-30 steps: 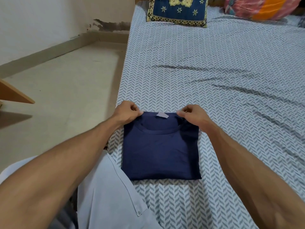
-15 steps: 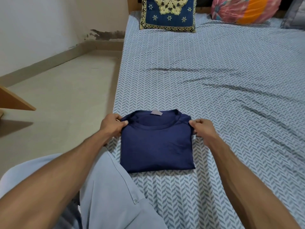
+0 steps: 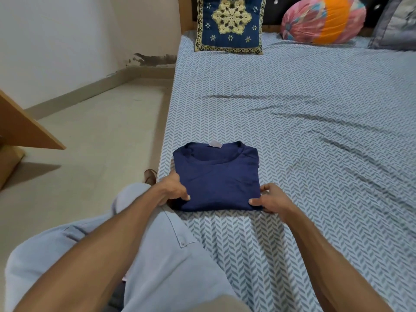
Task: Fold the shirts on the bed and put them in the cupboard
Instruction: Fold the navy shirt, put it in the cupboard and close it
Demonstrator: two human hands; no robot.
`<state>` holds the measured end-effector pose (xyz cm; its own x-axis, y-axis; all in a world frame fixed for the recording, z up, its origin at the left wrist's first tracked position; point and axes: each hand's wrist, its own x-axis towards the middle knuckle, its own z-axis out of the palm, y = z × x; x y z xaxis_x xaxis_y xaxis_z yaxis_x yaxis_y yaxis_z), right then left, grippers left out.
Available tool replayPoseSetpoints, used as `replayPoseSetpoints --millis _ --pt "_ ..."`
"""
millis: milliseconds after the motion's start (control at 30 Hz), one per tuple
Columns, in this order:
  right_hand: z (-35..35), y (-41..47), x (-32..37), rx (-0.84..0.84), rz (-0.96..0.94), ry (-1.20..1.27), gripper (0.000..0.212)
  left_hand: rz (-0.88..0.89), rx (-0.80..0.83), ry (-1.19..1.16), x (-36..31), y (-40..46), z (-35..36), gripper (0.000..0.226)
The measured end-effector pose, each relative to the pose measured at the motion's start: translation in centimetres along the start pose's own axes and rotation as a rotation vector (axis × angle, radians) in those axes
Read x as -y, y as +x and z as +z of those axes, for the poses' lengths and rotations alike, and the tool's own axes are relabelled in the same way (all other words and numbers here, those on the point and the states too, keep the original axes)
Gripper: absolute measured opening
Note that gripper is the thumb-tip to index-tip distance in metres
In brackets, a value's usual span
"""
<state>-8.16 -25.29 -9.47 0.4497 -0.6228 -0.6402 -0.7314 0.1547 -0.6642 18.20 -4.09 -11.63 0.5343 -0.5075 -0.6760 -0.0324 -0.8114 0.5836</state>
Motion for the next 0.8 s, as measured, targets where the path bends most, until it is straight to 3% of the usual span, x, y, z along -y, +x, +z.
replayPoseSetpoints --millis 67,167,233,333,533,667,800 --pt "-0.2 -0.4 0.2 0.036 0.012 -0.030 0.041 0.018 -0.083 -0.014 -1.1 -2.5 0.4 0.098" --pt "-0.4 -0.4 0.1 0.055 0.031 -0.049 0.034 0.054 -0.116 0.007 -1.8 -4.2 0.5 0.043" --pt "-0.7 0.1 0.7 0.067 0.042 0.009 0.032 0.048 -0.113 -0.028 -2.1 -4.3 0.4 0.029" --pt "-1.0 1.2 1.7 0.098 0.006 0.149 0.048 0.014 -0.170 -0.214 -2.5 -3.5 0.2 0.022" --pt "-1.9 4.6 5.1 0.201 0.062 0.409 0.047 0.000 -0.137 -0.639 -3.5 -1.8 -0.7 0.015" --pt "-1.7 7.1 6.8 0.253 0.112 0.424 0.043 -0.056 -0.112 -0.735 -3.7 0.5 -1.8 0.033" --pt "-1.5 8.4 7.5 0.334 0.141 0.420 0.049 -0.094 0.002 -0.705 -4.3 1.5 -2.4 0.032"
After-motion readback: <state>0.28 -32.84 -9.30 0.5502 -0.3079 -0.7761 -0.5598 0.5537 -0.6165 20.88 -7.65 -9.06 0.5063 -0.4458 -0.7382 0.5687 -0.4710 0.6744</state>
